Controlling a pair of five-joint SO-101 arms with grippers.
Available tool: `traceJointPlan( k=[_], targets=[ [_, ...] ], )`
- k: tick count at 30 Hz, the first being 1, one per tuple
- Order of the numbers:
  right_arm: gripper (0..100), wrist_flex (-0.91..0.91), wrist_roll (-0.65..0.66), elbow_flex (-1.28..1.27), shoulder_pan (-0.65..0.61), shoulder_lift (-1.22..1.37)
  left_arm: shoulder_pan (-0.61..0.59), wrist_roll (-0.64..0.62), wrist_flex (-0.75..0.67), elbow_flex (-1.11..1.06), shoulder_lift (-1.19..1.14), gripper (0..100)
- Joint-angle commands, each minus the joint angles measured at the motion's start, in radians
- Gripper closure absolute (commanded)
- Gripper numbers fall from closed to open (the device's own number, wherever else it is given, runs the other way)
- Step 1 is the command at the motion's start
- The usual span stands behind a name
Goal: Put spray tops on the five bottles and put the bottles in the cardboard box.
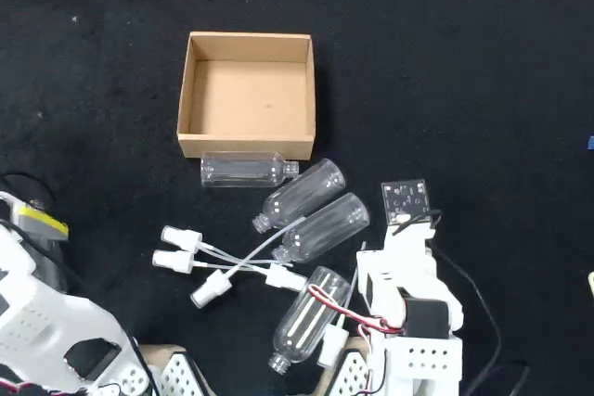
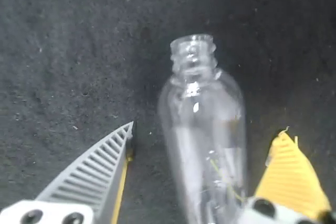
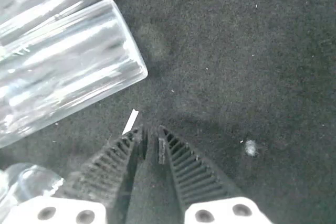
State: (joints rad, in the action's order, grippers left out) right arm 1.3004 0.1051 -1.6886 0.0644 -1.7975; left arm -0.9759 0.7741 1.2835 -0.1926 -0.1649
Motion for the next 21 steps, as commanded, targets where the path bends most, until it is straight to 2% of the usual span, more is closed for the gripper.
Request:
traceJointPlan(
  k=[1, 8, 15, 21],
  targets=[
    [98.7, 0.005, 0.008, 0.007, 0.015, -0.094, -0.025, 0.058, 0.026, 0.054, 0.008, 63],
    [98.7, 0.005, 0.008, 0.007, 0.015, -0.094, -0.036, 0.052, -0.066, -0.073, 0.012, 64],
    [98.7, 0.005, 0.008, 0.007, 0.015, -0.094, -0.025, -0.075, -0.224, -0.214, 0.144, 64],
    [98.7, 0.005, 0.008, 0.007, 0.015, -0.094, -0.004, -0.092, -0.218, -0.239, 0.189, 64]
  ],
)
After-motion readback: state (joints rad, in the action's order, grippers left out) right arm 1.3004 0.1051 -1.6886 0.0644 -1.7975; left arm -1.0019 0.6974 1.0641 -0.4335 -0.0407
